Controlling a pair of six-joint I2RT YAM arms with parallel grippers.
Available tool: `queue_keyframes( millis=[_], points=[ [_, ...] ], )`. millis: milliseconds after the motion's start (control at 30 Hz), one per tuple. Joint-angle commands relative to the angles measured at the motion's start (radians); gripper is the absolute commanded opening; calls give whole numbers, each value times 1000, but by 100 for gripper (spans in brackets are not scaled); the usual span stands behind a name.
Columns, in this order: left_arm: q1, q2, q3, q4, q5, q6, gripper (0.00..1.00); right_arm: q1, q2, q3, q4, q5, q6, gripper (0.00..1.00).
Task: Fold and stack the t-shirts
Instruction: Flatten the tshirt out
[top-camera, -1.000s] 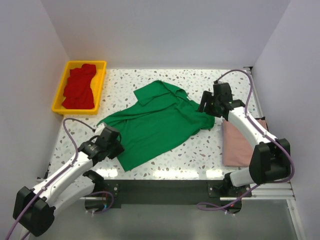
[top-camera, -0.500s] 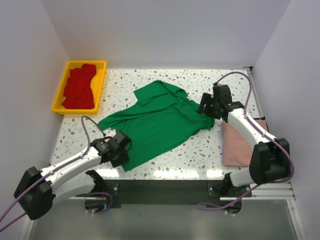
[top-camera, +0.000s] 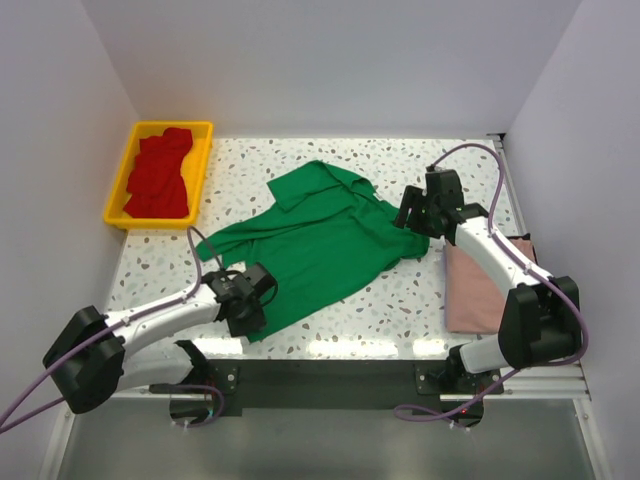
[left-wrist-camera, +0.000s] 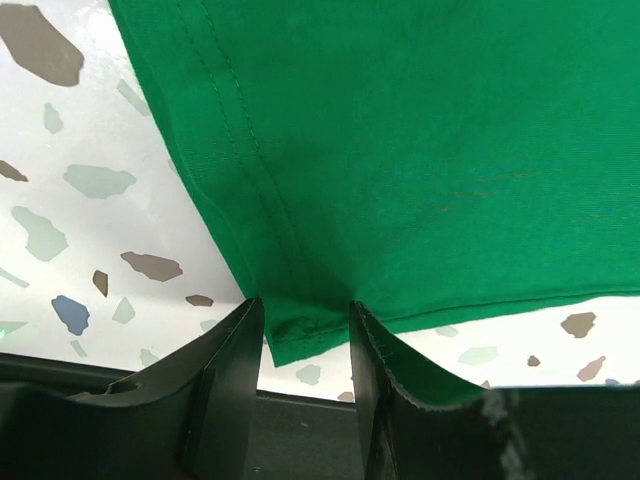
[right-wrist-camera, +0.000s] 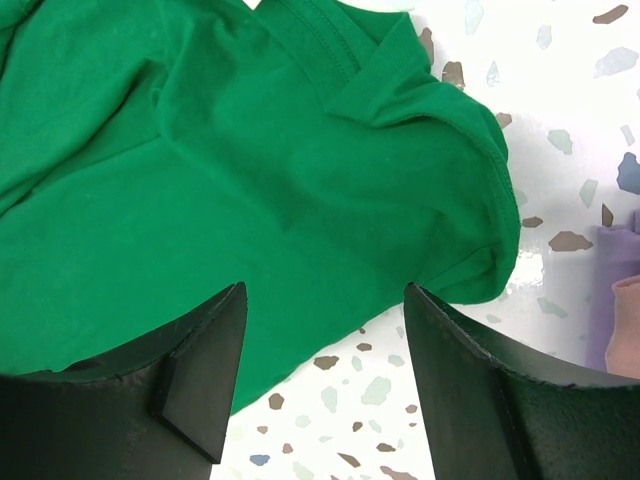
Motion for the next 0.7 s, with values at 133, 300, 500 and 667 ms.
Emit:
queue_keyframes(
  millis=[133,300,500,667],
  points=[
    [-13,60,4,62,20,31,43,4,-19,1,43,-6,13,68],
    [42,60,51,62,-48,75,11,4,-8,6,41,-6,13,68],
    [338,39,128,134,-73,265,0,4,16,-2,46,-6,12,68],
    [600,54,200,181,-44,376,0,4,28,-25,61,-6,12,68]
  ],
)
